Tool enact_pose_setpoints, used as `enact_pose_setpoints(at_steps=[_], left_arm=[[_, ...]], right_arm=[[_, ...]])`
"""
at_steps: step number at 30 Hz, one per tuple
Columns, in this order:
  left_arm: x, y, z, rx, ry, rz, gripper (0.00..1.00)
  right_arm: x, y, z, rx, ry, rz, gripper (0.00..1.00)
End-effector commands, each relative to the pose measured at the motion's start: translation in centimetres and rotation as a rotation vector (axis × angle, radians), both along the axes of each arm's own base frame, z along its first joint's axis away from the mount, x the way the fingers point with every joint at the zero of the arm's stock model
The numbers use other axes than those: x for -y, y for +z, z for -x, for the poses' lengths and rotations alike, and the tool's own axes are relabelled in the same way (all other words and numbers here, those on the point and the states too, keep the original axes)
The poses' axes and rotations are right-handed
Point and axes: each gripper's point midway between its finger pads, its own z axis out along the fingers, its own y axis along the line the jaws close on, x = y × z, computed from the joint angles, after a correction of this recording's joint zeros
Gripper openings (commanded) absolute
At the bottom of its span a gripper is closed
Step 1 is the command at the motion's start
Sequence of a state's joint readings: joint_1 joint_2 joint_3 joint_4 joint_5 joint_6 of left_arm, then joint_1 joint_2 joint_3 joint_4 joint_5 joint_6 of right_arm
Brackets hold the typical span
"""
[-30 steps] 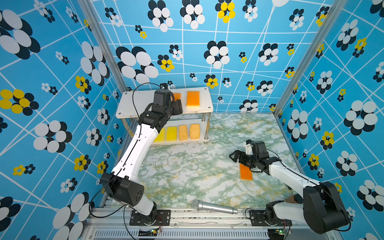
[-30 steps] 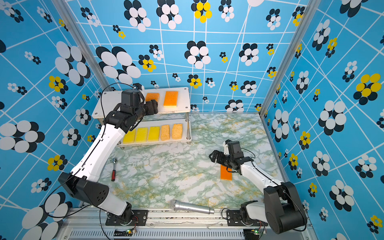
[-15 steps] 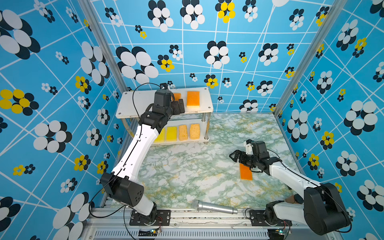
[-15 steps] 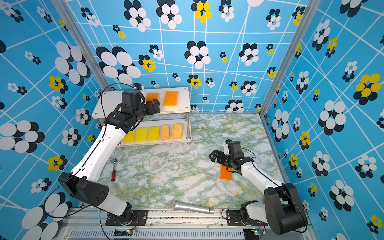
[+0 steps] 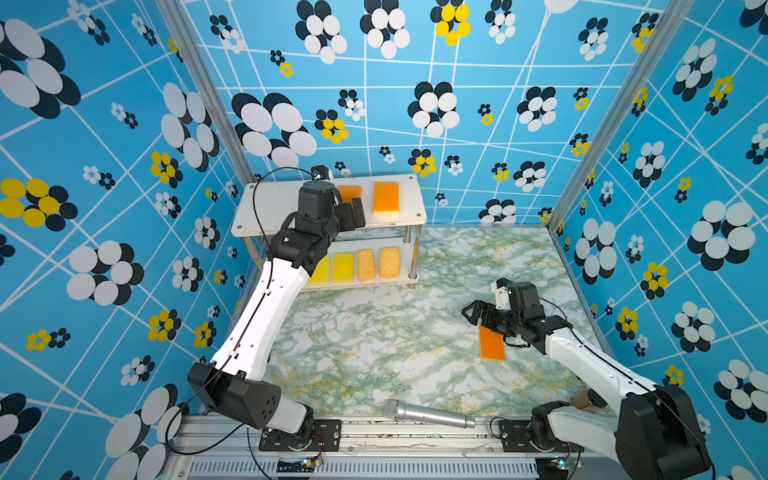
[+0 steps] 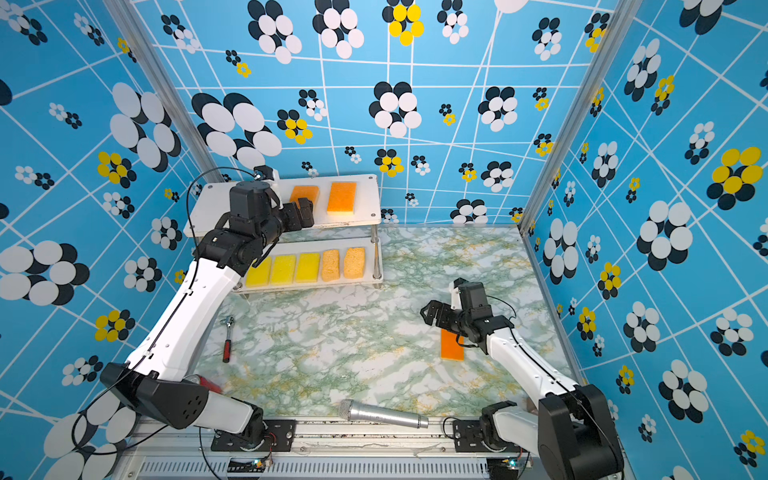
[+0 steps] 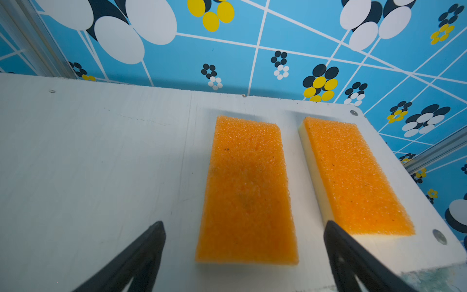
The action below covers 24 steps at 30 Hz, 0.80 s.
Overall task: Place and organize the cleaning sponges onto the shelf
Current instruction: 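Withdraw the left gripper down from the shelf while the right gripper grasps an orange sponge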
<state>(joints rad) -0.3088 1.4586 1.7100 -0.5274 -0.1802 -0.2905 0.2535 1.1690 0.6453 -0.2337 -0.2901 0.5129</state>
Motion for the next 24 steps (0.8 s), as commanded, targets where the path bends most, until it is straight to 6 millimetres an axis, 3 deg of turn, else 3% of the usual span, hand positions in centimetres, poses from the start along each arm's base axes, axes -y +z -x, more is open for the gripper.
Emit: enact_pose_setpoints(at_steps=[1,6,12,24], left_arm=[[-0.5,2.4,2.1,0.066,0.002,-0.007,0.99],[-0.5,3.5,4.2,0.090,-0.024,-0.013,0.99],[2.4,3.3,6.4,0.140,-0.198,0.047,0.99],[7.1,-2.6,9.1,0.080,-0.442,0.135,0.99]], right_arm=[[1.4,1.1,0.3,0.005,-0.029,0.072,0.99],[3.3,1.6,1.3,-0.009,-0.087,0.150,0.99],[5.4,0.8,3.3,-0.084,-0.139,0.242,0.99],[6.6,-0.9,5.3,-0.167,-0.163,0.293,0.99]])
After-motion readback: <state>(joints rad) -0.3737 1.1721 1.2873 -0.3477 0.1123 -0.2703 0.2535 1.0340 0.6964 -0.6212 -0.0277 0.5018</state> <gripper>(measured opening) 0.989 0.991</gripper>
